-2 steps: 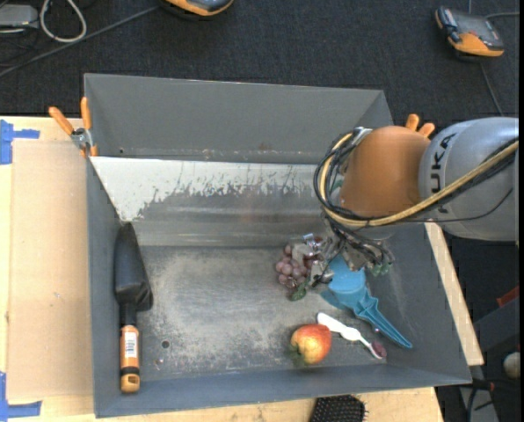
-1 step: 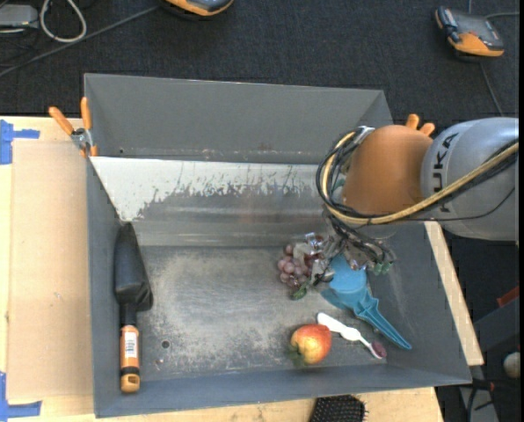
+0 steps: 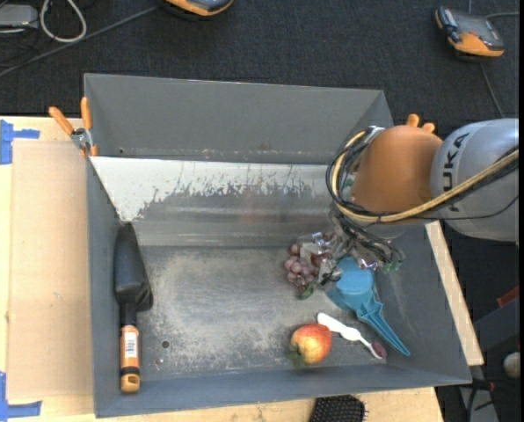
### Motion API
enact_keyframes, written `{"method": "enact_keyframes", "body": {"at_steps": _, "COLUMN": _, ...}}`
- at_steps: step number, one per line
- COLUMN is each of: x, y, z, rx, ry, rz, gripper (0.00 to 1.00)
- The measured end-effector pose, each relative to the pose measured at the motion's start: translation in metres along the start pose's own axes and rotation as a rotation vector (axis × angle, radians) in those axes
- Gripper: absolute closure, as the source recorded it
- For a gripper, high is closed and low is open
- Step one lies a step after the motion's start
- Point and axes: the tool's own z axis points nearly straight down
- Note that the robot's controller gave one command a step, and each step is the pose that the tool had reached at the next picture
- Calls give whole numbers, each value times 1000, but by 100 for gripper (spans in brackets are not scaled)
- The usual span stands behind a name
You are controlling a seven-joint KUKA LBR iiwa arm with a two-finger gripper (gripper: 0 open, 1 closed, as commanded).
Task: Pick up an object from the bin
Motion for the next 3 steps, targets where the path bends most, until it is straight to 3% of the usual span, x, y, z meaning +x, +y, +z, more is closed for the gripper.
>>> {"method": "enact_keyframes", "body": {"at_steps": 2, "x": 7, "y": -16, "z": 0, "rx": -4, "ry": -8, "rz": -46, "gripper": 100}}
{"method": "enact_keyframes", "body": {"at_steps": 3, "x": 3, "y": -17, "z": 1, "rx": -3, "ry": -1, "rz": -20, "gripper": 100}}
